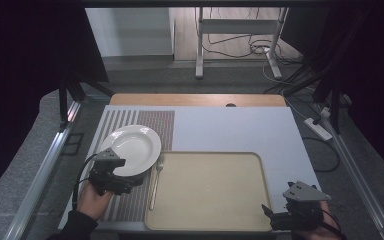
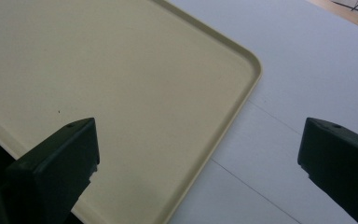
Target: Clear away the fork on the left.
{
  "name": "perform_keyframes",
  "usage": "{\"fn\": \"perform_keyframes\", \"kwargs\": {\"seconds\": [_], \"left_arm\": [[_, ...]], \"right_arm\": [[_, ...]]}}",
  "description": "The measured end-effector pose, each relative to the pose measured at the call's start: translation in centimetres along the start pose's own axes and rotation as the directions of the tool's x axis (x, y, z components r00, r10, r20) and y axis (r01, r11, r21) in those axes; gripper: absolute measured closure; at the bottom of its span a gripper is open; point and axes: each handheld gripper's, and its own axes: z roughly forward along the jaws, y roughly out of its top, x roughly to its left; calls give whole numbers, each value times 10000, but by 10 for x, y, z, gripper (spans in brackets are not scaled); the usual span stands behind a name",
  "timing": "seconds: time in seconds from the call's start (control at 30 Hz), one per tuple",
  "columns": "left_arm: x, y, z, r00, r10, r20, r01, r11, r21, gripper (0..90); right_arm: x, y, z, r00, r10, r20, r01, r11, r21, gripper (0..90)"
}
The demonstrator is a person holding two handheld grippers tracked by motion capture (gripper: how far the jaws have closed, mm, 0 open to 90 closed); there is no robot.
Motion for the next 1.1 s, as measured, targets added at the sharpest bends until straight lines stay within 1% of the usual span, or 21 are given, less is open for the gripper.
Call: {"fn": "perform_keyframes", "kwargs": {"seconds": [0.2,0.33,0.5,0.57,0.9,1.1], "left_arm": [[1,-6,-3,9996,-240,137,240,9997,70,0],[0,-9,-6,9995,-313,107,312,9995,92,0],[0,-14,-11,9995,-322,38,322,9995,66,0],[0,-17,-14,9995,-298,-85,298,9995,60,0],[1,-29,-24,9982,-555,-240,555,9985,-32,0],[1,-37,-29,9972,-692,-287,692,9976,17,0]], "right_arm": [[0,0,0,10000,2,8,-2,10000,7,0],[0,0,0,10000,8,11,-8,10000,1,0],[0,0,0,10000,9,13,-9,10000,8,0],[0,0,0,10000,15,14,-15,10000,21,0],[0,0,0,10000,11,22,-11,10000,42,0],[0,0,0,10000,31,41,-31,10000,38,0]]}}
